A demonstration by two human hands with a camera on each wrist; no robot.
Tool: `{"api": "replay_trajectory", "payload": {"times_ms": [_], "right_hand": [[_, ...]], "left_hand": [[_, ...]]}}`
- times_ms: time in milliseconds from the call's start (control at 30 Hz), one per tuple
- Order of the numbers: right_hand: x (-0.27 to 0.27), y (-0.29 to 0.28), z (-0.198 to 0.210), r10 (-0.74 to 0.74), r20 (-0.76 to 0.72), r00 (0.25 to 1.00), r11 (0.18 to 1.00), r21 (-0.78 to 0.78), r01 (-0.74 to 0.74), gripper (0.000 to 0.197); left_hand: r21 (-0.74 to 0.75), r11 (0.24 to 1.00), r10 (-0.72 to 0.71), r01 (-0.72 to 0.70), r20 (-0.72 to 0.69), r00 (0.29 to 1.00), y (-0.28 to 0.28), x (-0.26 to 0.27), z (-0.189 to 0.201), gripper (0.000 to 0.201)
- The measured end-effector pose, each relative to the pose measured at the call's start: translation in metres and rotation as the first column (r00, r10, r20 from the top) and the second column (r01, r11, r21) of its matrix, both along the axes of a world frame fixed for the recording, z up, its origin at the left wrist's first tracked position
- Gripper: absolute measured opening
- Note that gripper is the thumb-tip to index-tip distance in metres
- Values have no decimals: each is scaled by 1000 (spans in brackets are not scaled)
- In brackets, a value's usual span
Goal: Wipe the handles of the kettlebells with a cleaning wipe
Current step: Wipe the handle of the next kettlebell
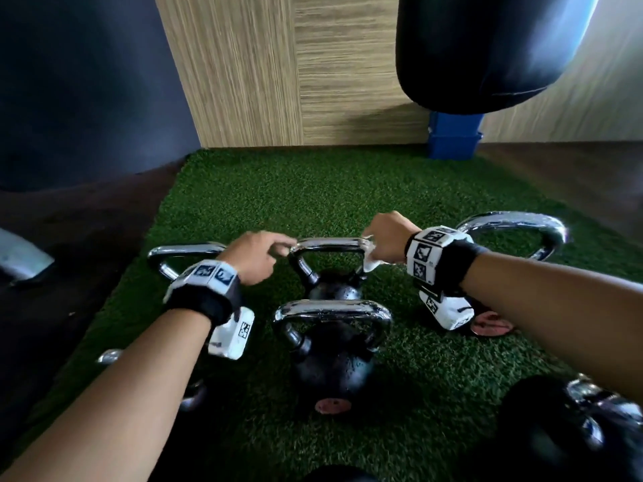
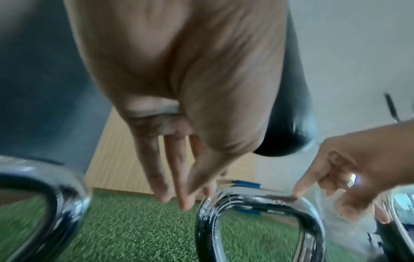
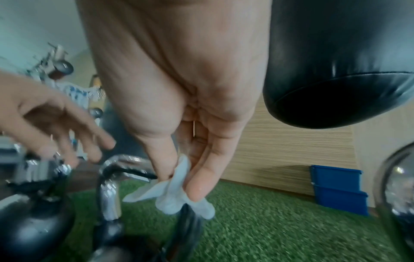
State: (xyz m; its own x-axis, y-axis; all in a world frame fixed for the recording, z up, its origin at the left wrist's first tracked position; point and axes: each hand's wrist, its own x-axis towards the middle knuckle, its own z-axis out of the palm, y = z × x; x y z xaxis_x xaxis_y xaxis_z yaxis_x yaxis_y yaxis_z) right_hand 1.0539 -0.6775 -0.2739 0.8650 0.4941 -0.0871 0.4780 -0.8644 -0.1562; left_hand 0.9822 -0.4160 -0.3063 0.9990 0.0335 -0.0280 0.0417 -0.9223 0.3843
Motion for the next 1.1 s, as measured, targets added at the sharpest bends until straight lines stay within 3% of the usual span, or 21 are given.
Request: {"api": "replay_trajectory", "payload": {"times_ms": [167,267,333,433,533,567,700,833,933,1100], "right_hand": [[-36,-2,22,189,-148,971,923,364,-124,20],[-63,-2,25,235,-162,958,921,352,-166,17],[-78,0,21,284,-129,950,912,342,-227,18],[-97,4,12,347,33,937,906,247,-344,17],[-107,7,3,336,138,932,911,201,-359,19],[-109,7,1,335,144,931,912,198,-359,19],[-114,4,-3,308,143,941,939,111,-324,18],[-118,1,2,277,166,946,960,-24,-277,12],[-121,7,2,287,171,943,958,-34,-286,11],[-114,-5,4,163,149,975,986,-10,-164,10]], "left_hand": [[-207,976,-6,-64,-322,947,20,-51,-64,66],[-390,913,-48,-122,-400,915,9,-75,-102,64],[-459,879,-57,-131,-373,926,-5,-83,-122,78],[-485,868,-33,-105,-267,963,-26,-85,-145,111],[-561,821,-31,-110,-235,971,-38,-85,-157,123],[-583,806,-33,-106,-224,974,-41,-86,-161,121],[-672,733,-46,-109,-208,977,-51,-95,-160,78],[-708,695,-40,-127,-214,976,-52,-97,-159,82],[-700,707,-60,-104,-206,977,-47,-93,-162,80],[-700,710,-72,-77,-180,981,-42,-89,-170,106]]}}
